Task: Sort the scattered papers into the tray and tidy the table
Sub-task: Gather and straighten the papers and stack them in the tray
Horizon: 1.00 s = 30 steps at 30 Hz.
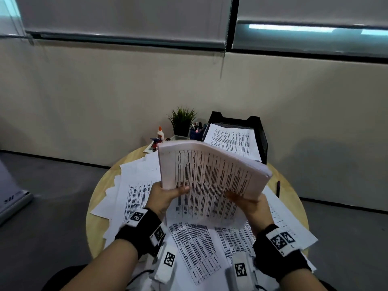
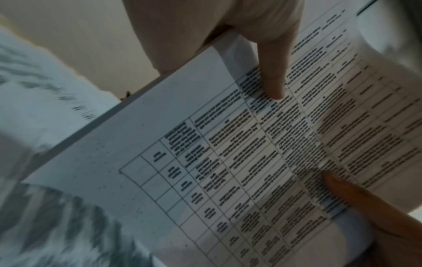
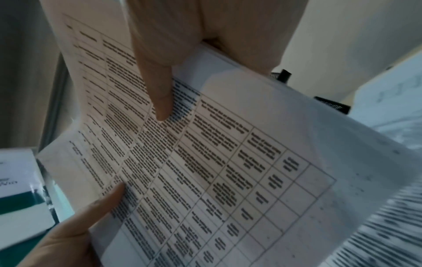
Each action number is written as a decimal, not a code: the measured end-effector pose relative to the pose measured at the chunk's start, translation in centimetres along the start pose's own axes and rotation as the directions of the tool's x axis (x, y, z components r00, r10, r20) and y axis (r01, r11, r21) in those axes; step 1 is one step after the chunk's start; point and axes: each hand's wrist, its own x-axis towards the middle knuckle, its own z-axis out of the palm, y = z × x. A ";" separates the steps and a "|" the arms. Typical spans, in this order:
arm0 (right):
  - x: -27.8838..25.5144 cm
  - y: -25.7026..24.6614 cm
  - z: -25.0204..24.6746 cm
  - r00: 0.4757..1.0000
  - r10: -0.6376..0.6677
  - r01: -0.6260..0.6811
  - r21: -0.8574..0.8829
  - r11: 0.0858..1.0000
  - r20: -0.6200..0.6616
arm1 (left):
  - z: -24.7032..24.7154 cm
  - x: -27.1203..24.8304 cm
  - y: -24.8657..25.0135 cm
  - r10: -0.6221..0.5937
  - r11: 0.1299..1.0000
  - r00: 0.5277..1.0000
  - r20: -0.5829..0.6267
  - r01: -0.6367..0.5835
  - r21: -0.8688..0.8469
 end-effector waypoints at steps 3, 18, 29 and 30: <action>0.5 0.4 -0.5 0.999 -0.014 0.015 0.033 0.999 -0.029 | 0.2 0.3 0.1 -0.003 0.999 1.000 0.011 0.003 0.032; 1.3 4.1 -0.3 0.942 0.300 -0.314 -0.082 0.946 -0.147 | 0.4 -0.4 -2.9 -0.081 0.962 0.990 0.115 0.047 0.270; 6.0 -1.9 -2.0 0.975 0.204 -0.198 0.082 0.977 -0.085 | 1.8 3.3 2.2 -0.232 0.968 0.920 0.315 0.188 0.166; 6.6 -2.6 -2.2 0.978 0.193 -0.193 0.006 0.981 -0.081 | 2.3 4.0 3.0 -0.219 0.971 0.923 0.316 0.176 0.160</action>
